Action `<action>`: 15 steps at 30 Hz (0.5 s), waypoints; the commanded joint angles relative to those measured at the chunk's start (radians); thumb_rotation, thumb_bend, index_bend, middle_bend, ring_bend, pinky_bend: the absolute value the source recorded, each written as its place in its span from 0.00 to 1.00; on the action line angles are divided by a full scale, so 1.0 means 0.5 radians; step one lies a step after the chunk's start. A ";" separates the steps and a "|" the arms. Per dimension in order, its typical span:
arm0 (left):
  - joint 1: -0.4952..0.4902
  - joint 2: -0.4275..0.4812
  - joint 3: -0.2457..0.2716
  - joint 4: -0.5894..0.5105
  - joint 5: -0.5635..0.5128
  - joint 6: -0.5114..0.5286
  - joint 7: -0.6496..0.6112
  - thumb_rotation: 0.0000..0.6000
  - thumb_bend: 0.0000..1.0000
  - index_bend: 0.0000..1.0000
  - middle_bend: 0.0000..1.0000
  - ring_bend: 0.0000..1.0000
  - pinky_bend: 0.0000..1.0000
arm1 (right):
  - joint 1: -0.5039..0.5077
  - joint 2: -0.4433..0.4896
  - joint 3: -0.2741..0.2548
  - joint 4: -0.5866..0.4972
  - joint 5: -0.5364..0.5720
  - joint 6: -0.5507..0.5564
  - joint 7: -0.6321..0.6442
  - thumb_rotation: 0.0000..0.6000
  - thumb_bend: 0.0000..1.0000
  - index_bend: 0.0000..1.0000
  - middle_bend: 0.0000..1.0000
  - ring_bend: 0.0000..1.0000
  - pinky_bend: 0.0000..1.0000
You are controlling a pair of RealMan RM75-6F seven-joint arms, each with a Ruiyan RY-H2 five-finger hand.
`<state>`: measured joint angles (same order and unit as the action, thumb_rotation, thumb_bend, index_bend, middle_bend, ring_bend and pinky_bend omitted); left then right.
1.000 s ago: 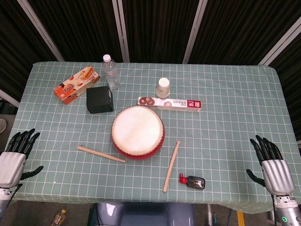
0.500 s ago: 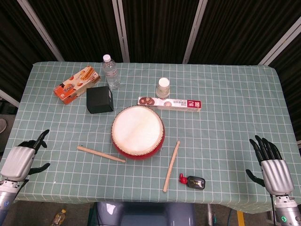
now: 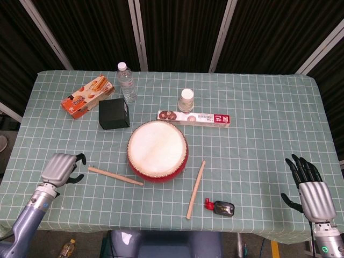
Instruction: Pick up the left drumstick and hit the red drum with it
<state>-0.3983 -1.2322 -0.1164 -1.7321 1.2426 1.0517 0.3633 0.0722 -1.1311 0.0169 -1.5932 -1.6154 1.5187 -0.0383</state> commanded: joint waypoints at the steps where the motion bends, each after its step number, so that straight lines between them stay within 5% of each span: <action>1: -0.142 -0.153 -0.062 0.029 -0.209 -0.097 0.224 1.00 0.24 0.48 1.00 1.00 0.99 | 0.000 0.005 -0.001 -0.004 0.004 -0.004 0.014 1.00 0.25 0.00 0.00 0.00 0.12; 15: -0.345 -0.390 -0.014 0.125 -0.563 -0.087 0.632 1.00 0.26 0.49 1.00 1.00 0.99 | 0.004 0.011 -0.004 -0.026 0.017 -0.026 0.038 1.00 0.25 0.00 0.00 0.00 0.12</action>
<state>-0.5640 -1.4195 -0.1289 -1.6765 0.9698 1.0055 0.6713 0.0742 -1.1259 0.0150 -1.6060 -1.6070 1.5061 -0.0194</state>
